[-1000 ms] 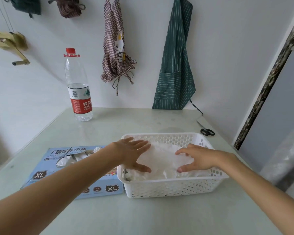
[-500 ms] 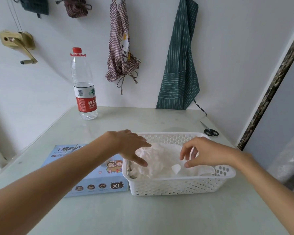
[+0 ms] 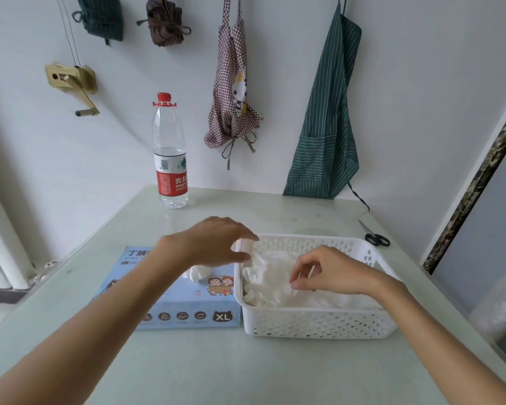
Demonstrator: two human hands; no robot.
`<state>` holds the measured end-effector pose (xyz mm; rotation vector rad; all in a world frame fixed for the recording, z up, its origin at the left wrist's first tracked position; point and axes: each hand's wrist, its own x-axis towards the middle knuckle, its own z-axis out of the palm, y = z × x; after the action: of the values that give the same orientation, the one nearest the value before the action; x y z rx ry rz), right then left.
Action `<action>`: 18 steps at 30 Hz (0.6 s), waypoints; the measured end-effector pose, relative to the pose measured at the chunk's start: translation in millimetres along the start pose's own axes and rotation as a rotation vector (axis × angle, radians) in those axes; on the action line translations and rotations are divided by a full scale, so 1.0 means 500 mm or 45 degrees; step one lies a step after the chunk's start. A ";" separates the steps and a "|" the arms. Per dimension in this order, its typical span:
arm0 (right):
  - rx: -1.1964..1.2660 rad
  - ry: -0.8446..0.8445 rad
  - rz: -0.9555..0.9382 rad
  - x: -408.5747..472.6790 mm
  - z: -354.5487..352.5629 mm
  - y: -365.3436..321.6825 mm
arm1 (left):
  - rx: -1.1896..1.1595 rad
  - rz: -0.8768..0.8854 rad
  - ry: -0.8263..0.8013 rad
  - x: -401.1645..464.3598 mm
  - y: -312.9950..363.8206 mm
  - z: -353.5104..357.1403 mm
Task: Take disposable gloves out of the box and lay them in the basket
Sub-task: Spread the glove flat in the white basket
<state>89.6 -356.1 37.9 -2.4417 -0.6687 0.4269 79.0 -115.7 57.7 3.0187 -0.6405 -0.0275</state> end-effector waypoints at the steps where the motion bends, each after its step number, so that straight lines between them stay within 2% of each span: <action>1: 0.014 0.063 -0.015 0.006 0.004 -0.008 | -0.074 -0.053 0.079 -0.021 -0.021 -0.003; 5: -0.037 0.229 0.018 0.049 0.053 -0.032 | -0.252 -0.408 0.330 -0.114 -0.107 0.021; 8: -0.165 0.099 0.079 0.084 0.091 -0.040 | -0.338 -0.592 0.340 -0.164 -0.152 0.051; 12: -0.283 -0.014 0.146 0.097 0.090 -0.059 | -0.466 -0.519 0.313 -0.172 -0.175 0.064; 15: -0.470 0.185 0.130 0.091 0.061 -0.099 | -0.498 -0.467 0.297 -0.164 -0.181 0.069; 17: -0.490 0.364 0.003 0.098 0.063 -0.144 | -0.501 -0.431 0.230 -0.158 -0.189 0.076; 18: -0.443 0.372 -0.076 0.104 0.072 -0.171 | -0.510 -0.409 0.192 -0.156 -0.194 0.080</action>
<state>85.7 -250.7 52.7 -2.7229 -0.7340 -0.0801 45.9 2.5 12.6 2.6659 -0.1131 0.0521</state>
